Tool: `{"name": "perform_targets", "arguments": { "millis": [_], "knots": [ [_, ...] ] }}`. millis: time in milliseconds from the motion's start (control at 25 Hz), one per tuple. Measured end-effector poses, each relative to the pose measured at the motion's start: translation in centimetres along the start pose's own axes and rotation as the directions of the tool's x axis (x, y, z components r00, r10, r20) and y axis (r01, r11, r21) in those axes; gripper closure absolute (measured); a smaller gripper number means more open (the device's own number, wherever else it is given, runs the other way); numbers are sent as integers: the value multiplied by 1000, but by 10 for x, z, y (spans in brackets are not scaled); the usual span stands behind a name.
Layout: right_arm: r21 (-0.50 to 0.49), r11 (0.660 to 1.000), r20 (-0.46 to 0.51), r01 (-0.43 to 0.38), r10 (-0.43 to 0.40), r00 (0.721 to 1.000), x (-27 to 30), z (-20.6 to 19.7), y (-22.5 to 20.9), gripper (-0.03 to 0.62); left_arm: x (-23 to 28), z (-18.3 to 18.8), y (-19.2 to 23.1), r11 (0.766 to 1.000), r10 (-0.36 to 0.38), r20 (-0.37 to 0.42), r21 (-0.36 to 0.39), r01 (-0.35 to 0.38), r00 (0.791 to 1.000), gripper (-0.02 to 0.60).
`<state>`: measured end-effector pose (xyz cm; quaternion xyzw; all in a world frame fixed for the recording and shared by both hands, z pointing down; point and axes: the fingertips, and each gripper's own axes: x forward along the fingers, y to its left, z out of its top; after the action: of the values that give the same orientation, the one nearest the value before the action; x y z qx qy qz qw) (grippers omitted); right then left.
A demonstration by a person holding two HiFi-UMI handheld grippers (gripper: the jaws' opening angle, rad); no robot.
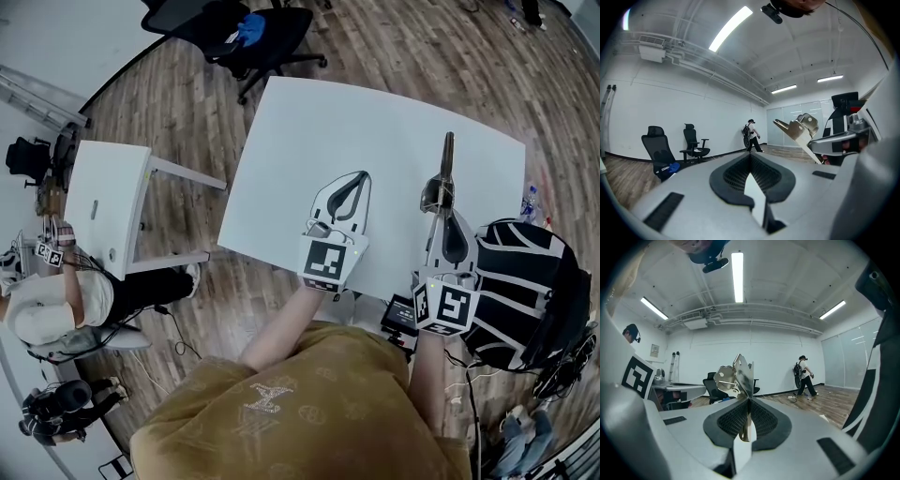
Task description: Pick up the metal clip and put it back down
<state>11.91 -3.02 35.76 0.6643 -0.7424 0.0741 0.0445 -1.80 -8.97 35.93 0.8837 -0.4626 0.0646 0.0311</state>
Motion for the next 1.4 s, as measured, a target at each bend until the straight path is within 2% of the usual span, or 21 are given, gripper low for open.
{"name": "perform_targets", "arguments": {
  "millis": [560, 1400],
  "knots": [
    [-16, 1000, -123, -9, 7, 992, 4, -50, 2, 568, 8, -43, -1, 1000, -14, -90, -10, 14, 996, 575],
    [-41, 999, -296, -27, 13, 955, 3, -126, 7, 568, 10, -109, -3, 999, -35, -221, -27, 30, 975, 575]
  ]
}}
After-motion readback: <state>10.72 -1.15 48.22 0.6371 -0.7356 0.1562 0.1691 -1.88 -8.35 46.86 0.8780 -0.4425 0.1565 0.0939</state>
